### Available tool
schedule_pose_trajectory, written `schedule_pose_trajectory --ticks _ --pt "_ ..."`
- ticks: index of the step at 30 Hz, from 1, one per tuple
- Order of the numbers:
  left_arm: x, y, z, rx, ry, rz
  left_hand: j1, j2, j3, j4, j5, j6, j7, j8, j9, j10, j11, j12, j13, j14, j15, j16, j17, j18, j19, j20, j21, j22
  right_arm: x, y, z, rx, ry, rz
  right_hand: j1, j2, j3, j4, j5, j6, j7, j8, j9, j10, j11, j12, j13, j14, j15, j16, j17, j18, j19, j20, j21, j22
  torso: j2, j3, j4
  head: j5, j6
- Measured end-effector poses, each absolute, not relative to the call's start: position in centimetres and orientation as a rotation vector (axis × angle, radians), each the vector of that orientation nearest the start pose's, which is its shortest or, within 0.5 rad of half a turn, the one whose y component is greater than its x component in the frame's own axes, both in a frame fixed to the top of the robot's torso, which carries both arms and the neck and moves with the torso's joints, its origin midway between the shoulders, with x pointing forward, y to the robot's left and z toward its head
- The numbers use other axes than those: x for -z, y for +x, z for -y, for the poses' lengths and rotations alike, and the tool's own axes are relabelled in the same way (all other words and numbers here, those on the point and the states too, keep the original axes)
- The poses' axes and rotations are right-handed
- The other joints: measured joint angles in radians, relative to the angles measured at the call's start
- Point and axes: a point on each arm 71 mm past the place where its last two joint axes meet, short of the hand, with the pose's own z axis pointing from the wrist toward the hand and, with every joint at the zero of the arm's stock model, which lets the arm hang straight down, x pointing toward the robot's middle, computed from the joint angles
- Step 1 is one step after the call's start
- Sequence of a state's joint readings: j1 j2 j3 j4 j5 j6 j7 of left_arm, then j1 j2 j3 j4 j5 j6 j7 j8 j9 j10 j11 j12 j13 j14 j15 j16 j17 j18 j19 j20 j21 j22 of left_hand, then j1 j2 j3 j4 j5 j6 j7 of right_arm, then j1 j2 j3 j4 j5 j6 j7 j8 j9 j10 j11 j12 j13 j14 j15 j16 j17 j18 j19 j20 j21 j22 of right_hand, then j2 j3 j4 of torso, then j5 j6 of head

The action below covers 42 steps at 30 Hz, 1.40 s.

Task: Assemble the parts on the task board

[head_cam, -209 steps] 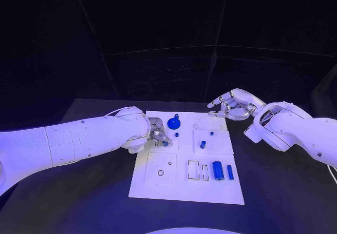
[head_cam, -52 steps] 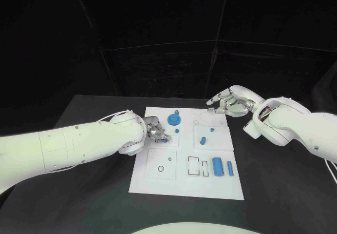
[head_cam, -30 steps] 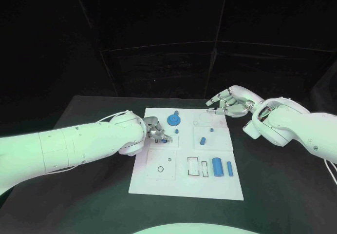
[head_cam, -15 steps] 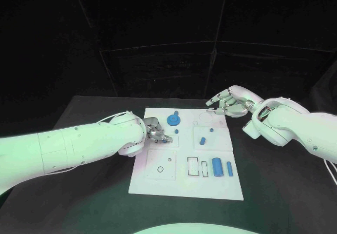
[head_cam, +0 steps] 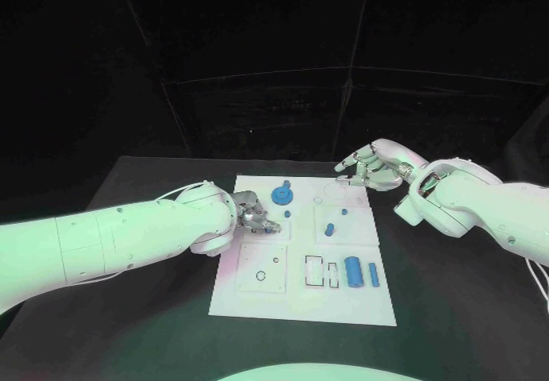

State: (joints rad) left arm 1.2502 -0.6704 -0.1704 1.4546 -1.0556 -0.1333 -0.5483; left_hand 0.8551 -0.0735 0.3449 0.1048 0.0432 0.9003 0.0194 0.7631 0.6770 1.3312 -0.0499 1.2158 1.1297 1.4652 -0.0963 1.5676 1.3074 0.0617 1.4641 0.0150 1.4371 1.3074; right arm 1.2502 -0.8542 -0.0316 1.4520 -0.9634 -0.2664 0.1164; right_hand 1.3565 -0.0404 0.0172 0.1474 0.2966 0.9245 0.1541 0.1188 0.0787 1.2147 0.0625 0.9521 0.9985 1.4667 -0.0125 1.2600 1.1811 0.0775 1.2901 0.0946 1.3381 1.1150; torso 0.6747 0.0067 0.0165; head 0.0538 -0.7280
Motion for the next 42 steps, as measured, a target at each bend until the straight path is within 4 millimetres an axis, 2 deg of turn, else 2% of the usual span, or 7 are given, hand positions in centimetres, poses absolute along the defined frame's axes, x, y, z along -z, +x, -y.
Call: schedule_pose_trajectory --ticks 10,13,17,19,24,32,42 --pt "23.3 48.6 -16.3 0.426 -0.267 -2.178 -0.007 -0.007 -0.026 0.003 0.0 0.0 0.0 0.0 0.001 0.0 0.0 -0.001 -0.011 0.0 0.0 0.0 0.0 0.0 0.0 0.0 0.0 0.0 16.0 50.6 22.3 -0.983 0.199 -1.674 0.0 0.0 0.0 0.0 0.0 0.0 0.0 0.0 0.0 0.0 0.0 0.0 0.0 0.0 0.0 0.0 0.0 0.0 0.0 0.0 0.0 0.0 0.0 -0.0005 0.0 0.001 0.001" --pt "22.2 49.0 -16.4 0.441 -0.278 -2.162 -0.041 -0.039 -0.085 0.037 0.0 0.0 0.0 0.0 0.001 -0.004 0.004 -0.008 -0.018 0.0 0.0 0.0 0.0 0.0 0.0 0.0 0.0 0.0 16.0 50.7 22.4 -0.98 0.2 -1.674 0.0 0.0 0.0 0.0 0.0 0.0 0.0 0.0 0.0 -0.006 0.001 0.0 -0.002 0.0 0.0 0.0 -0.003 0.0 -0.004 0.004 -0.004 -0.003 0.0 -0.0006 0.0 -0.002 0.001" --pt "20.5 49.7 -16.5 0.466 -0.296 -2.138 -0.067 -0.049 -0.142 0.078 0.0 0.0 0.0 0.0 0.001 -0.004 0.004 -0.008 -0.019 0.0 0.0 0.0 0.0 0.0 0.0 0.0 0.0 0.0 16.1 50.7 22.5 -0.978 0.201 -1.673 0.0 0.0 0.0 0.0 0.0 0.0 0.0 0.0 0.0 -0.007 0.0 0.0 -0.003 0.0 0.0 -0.001 -0.004 0.001 -0.004 0.004 -0.004 -0.004 0.0 -0.0007 0.0 -0.003 0.002" --pt "19.7 49.9 -16.6 0.474 -0.3 -2.129 -0.058 -0.044 -0.168 0.092 0.0 0.0 0.0 0.0 0.003 -0.004 0.004 -0.008 -0.02 0.0 0.0 0.0 0.0 0.0 0.002 -0.002 -0.003 0.0 16.1 50.8 22.4 -0.978 0.201 -1.673 0.0 0.0 0.0 0.0 0.0 0.0 0.0 0.0 0.0 -0.007 0.0 0.0 -0.004 0.0 0.0 -0.004 -0.005 0.015 -0.004 0.004 -0.004 -0.006 0.0 -0.0007 0.0 -0.003 0.002" --pt "18.0 50.8 -16.9 0.478 -0.296 -2.132 -0.001 -0.032 -0.203 0.098 0.0 -0.013 0.005 -0.004 0.002 -0.02 0.007 -0.027 -0.037 0.0 0.0 0.0 0.0 0.0 0.001 -0.006 -0.014 0.0 16.1 50.8 22.4 -0.979 0.201 -1.673 0.0 0.0 0.0 0.0 0.0 0.0 0.0 0.0 0.0 -0.007 0.0 0.0 -0.004 0.0 0.0 -0.004 -0.004 0.016 -0.004 0.004 -0.004 -0.006 0.001 -0.0007 0.0 -0.004 0.003" --pt "16.9 54.0 -18.6 0.369 -0.291 -2.214 0.179 0.056 -0.159 0.03 0.0 -0.097 0.054 -0.091 -0.054 -0.123 0.051 -0.128 -0.156 0.0 0.029 0.0 0.0 0.0 -0.041 0.023 -0.069 -0.066 16.1 50.9 22.3 -0.979 0.202 -1.674 0.0 0.0 0.0 0.0 0.0 0.0 0.0 0.0 0.0 -0.007 0.0 0.0 -0.004 0.0 0.0 -0.004 -0.004 0.016 -0.004 0.004 -0.004 -0.006 0.001 -0.0005 0.0 -0.007 0.005" --pt "17.3 57.5 -20.3 0.247 -0.307 -2.284 0.123 0.019 -0.268 0.089 0.003 -0.08 0.059 -0.123 -0.108 -0.127 0.055 -0.115 -0.156 0.0 0.036 0.0 0.0 0.0 -0.037 0.034 -0.065 -0.048 16.1 51.0 21.9 -0.985 0.199 -1.674 0.0 0.0 -0.003 0.003 0.0 0.0 0.0 0.004 0.0 -0.007 0.0 -0.004 -0.005 0.0 0.0 -0.004 -0.004 0.016 -0.004 0.004 -0.004 -0.006 0.002 -0.0007 -0.0031 0.0 0.01"
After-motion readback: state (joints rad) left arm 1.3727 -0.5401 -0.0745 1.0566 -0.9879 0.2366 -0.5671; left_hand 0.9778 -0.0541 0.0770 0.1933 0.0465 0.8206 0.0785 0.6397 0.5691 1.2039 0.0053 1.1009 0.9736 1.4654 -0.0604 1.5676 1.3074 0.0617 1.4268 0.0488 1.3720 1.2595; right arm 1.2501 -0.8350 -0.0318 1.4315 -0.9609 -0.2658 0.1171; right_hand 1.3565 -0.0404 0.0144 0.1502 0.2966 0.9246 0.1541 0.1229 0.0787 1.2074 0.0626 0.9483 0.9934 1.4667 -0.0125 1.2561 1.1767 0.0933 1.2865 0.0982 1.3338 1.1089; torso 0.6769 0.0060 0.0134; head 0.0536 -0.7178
